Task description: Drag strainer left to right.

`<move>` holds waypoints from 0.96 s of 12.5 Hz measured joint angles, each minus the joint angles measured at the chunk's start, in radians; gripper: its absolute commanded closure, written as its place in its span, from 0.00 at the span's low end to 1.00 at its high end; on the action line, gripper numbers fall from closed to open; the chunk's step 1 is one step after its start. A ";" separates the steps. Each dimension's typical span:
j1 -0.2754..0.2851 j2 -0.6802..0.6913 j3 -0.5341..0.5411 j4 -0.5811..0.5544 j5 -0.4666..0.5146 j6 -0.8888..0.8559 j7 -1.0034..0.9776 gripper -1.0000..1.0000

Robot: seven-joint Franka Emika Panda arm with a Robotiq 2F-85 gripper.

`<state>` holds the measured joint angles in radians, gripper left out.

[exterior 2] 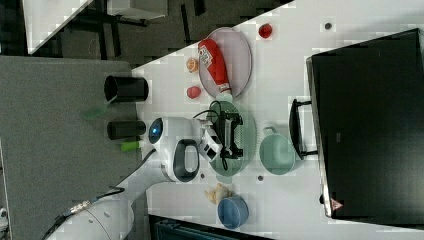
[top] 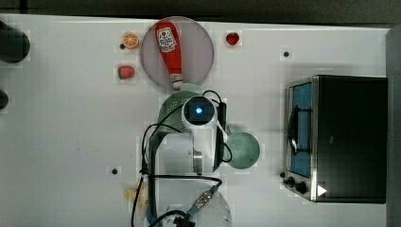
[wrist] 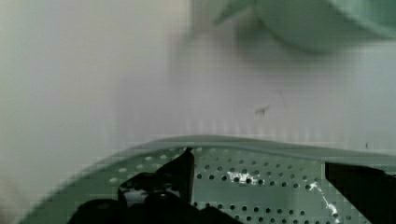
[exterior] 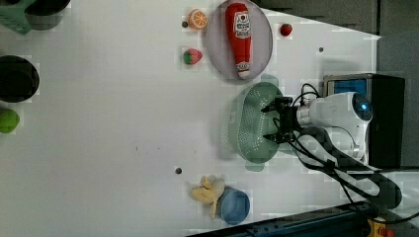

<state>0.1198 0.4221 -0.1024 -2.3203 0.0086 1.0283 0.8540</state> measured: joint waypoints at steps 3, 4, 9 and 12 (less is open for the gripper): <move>-0.016 -0.004 -0.038 0.002 -0.017 0.025 -0.088 0.00; -0.024 -0.002 -0.036 0.008 -0.037 0.030 -0.111 0.00; -0.020 -0.112 0.039 0.006 -0.004 -0.020 -0.266 0.00; -0.002 -0.243 0.073 0.031 -0.035 -0.179 -0.443 0.00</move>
<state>0.1179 0.1790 -0.0292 -2.2891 -0.0262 0.8491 0.4111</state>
